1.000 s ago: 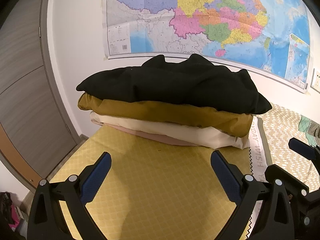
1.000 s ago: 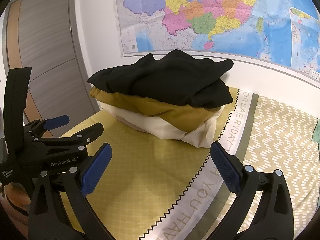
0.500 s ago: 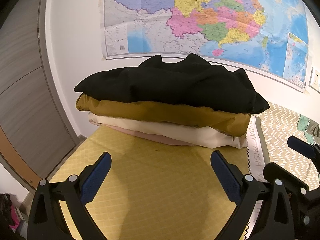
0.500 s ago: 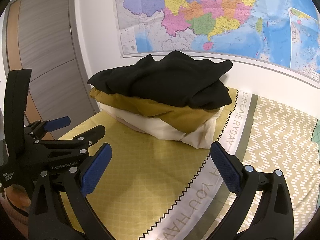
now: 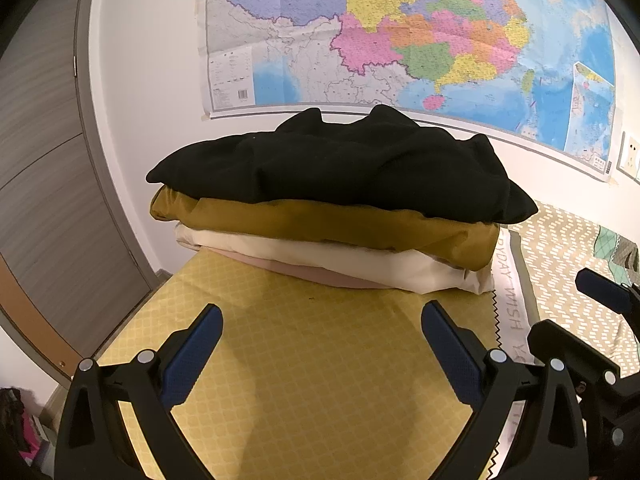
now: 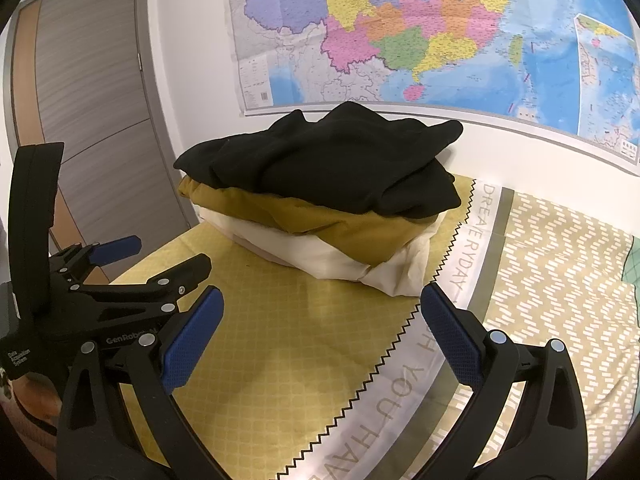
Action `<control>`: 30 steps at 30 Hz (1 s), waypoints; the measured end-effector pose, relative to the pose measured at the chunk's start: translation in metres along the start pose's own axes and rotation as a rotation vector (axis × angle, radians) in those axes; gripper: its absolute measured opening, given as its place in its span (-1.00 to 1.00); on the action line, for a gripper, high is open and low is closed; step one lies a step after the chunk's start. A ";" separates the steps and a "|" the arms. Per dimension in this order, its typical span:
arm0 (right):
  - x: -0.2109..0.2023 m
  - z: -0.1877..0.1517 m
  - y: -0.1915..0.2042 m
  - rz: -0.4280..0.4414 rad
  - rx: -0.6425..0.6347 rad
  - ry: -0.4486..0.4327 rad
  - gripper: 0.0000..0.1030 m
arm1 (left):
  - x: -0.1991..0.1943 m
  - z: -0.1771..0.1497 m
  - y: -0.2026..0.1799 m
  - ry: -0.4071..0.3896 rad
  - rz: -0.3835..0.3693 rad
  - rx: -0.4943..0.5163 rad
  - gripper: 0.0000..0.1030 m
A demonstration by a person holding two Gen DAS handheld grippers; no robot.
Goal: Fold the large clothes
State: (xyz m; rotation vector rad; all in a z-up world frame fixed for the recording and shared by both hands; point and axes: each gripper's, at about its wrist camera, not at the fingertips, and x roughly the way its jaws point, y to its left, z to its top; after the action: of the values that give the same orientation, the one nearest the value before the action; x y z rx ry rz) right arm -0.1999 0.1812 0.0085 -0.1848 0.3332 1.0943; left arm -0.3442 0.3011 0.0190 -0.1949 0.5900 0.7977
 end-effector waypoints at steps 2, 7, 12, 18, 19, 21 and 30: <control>0.000 -0.001 0.000 -0.003 0.000 0.002 0.89 | 0.001 0.000 0.000 -0.001 0.003 0.002 0.87; 0.000 -0.002 0.000 0.001 0.001 0.006 0.89 | 0.001 -0.001 -0.001 0.008 0.001 0.001 0.87; -0.001 -0.003 0.000 -0.001 0.000 0.005 0.89 | 0.000 -0.001 -0.002 0.005 0.000 0.004 0.87; -0.009 -0.005 0.000 -0.004 0.004 -0.010 0.89 | -0.004 -0.003 -0.005 -0.010 0.001 0.013 0.87; -0.010 -0.006 -0.001 -0.002 0.006 -0.011 0.89 | -0.006 -0.004 -0.006 -0.016 0.003 0.010 0.87; -0.012 -0.007 -0.001 -0.004 0.007 -0.011 0.89 | -0.008 -0.005 -0.006 -0.014 0.008 0.005 0.87; -0.022 -0.015 -0.006 -0.020 0.014 -0.012 0.89 | -0.012 -0.013 -0.013 0.010 -0.030 -0.021 0.87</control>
State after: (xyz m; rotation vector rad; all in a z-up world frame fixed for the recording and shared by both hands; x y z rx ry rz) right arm -0.2065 0.1551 0.0022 -0.1688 0.3273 1.0732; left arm -0.3468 0.2798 0.0143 -0.2267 0.5866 0.7746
